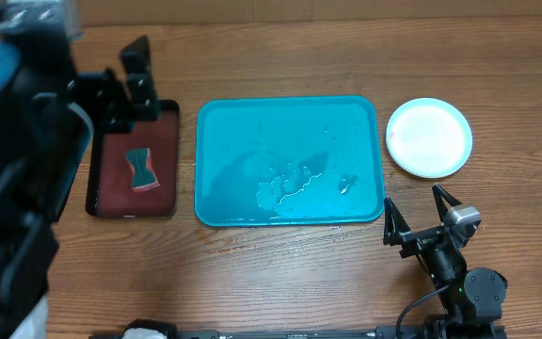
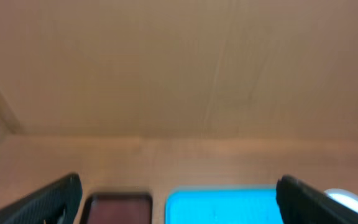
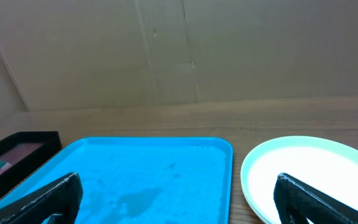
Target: Clean dirty plates on tray and stack at the side
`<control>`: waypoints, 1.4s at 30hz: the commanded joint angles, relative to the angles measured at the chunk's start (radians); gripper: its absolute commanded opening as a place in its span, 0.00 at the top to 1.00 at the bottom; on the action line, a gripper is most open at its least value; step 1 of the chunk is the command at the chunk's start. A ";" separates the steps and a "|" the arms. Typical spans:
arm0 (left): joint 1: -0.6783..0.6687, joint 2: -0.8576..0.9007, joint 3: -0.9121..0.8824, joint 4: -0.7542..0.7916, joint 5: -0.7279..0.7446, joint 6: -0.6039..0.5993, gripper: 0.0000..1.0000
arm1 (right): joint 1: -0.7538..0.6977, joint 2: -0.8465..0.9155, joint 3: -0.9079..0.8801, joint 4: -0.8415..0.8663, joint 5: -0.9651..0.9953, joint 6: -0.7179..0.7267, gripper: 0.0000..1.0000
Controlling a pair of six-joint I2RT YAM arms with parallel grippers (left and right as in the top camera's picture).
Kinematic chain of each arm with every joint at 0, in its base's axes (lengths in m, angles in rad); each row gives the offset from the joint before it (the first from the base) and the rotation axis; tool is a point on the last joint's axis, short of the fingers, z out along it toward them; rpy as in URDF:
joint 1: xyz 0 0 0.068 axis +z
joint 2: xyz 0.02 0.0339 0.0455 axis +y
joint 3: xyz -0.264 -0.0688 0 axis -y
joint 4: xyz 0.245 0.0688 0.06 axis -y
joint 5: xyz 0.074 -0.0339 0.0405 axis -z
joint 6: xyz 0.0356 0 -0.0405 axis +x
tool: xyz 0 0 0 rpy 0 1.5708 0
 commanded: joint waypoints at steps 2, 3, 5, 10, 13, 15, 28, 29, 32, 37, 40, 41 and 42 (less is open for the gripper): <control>0.062 -0.134 -0.354 0.211 0.163 0.114 0.00 | 0.005 -0.010 -0.011 0.008 -0.008 -0.003 0.00; 0.076 -0.174 -0.440 0.276 0.195 0.133 0.00 | 0.005 -0.010 -0.011 0.008 -0.008 -0.003 0.00; 0.102 -0.262 -0.628 0.412 0.255 0.162 0.00 | 0.005 -0.010 -0.011 0.008 -0.008 -0.003 0.00; 0.131 -0.465 -1.081 0.734 0.291 0.166 0.00 | 0.005 -0.010 -0.011 0.008 -0.008 -0.003 0.00; 0.131 -0.570 -1.315 0.911 0.291 0.166 0.00 | 0.005 -0.010 -0.011 0.008 -0.008 -0.003 0.00; 0.131 -0.637 -1.461 1.027 0.291 0.166 0.00 | 0.005 -0.010 -0.011 0.008 -0.008 -0.003 0.00; 0.131 -0.978 -2.047 1.417 0.217 0.166 0.00 | 0.005 -0.010 -0.011 0.008 -0.008 -0.003 0.00; 0.131 -1.003 -2.067 1.417 0.210 0.166 0.00 | 0.005 -0.010 -0.011 0.008 -0.008 -0.003 0.00; 0.131 -1.089 -2.119 1.408 0.196 0.167 0.00 | 0.005 -0.010 -0.011 0.008 -0.008 -0.003 0.00; 0.159 -1.208 -2.117 1.279 0.193 0.182 0.00 | 0.005 -0.010 -0.011 0.008 -0.008 -0.003 0.00; 0.183 -1.274 -2.117 1.164 0.193 0.192 0.00 | 0.005 -0.010 -0.011 0.008 -0.008 -0.003 0.00; 0.191 -1.291 -2.117 1.122 0.193 0.192 0.00 | 0.005 -0.010 -0.011 0.008 -0.008 -0.003 0.00; 0.200 -1.287 -2.117 1.089 0.193 0.192 0.00 | 0.005 -0.010 -0.011 0.008 -0.008 -0.003 0.00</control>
